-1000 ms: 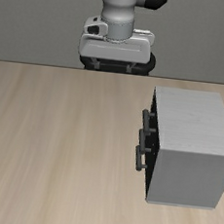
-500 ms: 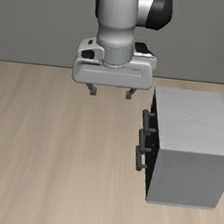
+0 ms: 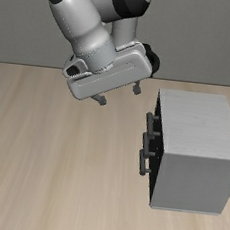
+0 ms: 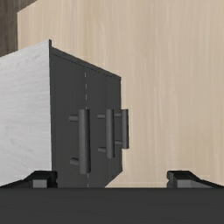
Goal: Open the top layer of the cabinet
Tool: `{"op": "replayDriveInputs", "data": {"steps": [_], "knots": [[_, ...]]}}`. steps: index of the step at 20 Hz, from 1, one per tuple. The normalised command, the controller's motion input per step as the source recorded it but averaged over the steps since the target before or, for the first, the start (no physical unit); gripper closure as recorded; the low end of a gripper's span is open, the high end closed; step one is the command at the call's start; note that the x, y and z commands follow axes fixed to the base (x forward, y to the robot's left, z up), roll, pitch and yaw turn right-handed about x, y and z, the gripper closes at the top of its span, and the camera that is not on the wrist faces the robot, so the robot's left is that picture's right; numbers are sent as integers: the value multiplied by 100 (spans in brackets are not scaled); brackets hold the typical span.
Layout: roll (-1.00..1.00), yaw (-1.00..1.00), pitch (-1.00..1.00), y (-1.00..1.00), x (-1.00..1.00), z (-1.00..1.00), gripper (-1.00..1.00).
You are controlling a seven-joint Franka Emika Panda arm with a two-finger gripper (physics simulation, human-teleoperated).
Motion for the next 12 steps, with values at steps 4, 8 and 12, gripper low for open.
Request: {"op": "replayDriveInputs", "data": {"steps": [4,8,12], "knots": [[45,0,0,0,0,0,-100],[51,0,0,0,0,0,-100],[45,0,0,0,0,0,-100]]}}
